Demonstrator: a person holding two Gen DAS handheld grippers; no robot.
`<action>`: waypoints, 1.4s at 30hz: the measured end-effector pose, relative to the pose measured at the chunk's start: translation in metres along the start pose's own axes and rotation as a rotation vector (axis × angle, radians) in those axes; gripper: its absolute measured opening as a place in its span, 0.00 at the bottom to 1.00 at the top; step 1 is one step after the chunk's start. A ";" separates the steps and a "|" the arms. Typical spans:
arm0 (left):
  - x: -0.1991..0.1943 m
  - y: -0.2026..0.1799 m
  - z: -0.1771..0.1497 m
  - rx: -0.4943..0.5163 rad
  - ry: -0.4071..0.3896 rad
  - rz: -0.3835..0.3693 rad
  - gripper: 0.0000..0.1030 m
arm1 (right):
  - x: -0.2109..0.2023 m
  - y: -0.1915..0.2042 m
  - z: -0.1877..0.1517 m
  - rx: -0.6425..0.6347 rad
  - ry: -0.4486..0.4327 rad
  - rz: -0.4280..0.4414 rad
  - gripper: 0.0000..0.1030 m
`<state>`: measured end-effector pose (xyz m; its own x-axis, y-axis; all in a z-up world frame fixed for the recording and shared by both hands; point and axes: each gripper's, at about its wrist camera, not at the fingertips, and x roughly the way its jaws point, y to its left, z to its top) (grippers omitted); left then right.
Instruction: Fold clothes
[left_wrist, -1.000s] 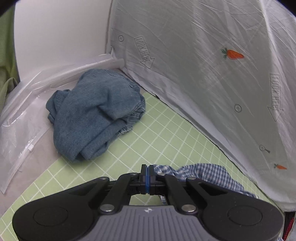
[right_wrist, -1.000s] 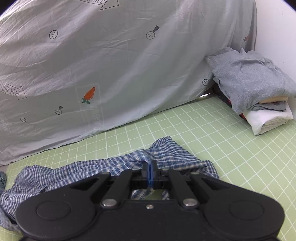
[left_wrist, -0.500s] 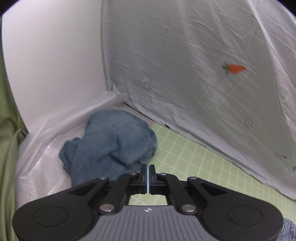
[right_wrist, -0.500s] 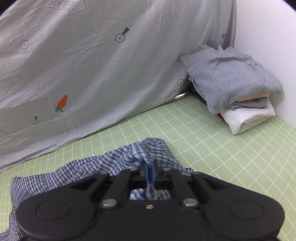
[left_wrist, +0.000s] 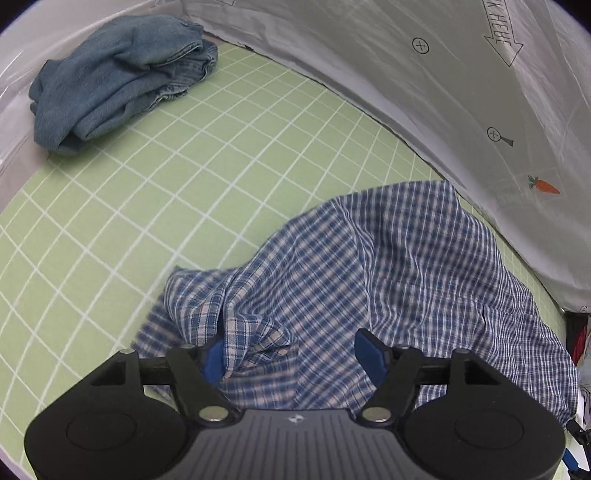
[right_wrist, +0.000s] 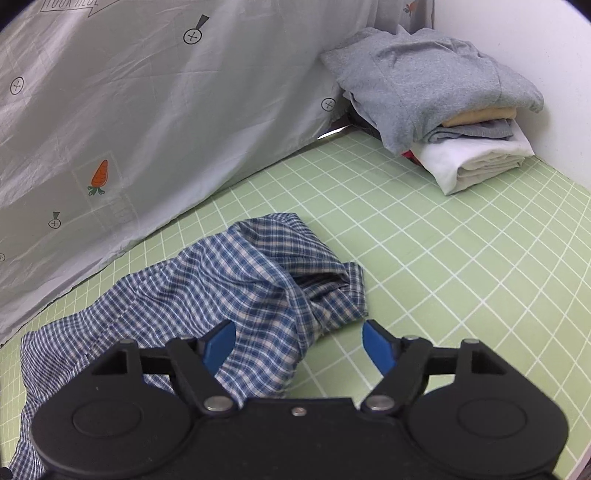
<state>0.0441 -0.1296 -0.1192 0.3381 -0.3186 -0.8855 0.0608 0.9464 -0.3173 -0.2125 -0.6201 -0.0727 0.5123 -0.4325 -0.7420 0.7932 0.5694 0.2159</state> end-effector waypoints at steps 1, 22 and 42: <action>-0.001 -0.002 -0.006 -0.004 0.004 0.002 0.74 | 0.000 -0.001 -0.001 -0.003 0.003 0.002 0.75; 0.010 -0.071 -0.075 0.045 0.010 0.118 0.91 | 0.044 -0.022 -0.015 -0.198 0.090 0.101 0.78; 0.026 -0.084 -0.095 0.093 0.065 0.031 0.08 | 0.019 -0.015 -0.009 -0.335 0.046 0.276 0.09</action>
<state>-0.0410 -0.2221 -0.1482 0.2797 -0.2890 -0.9155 0.1389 0.9558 -0.2593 -0.2177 -0.6302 -0.0956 0.6689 -0.2048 -0.7146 0.4744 0.8577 0.1981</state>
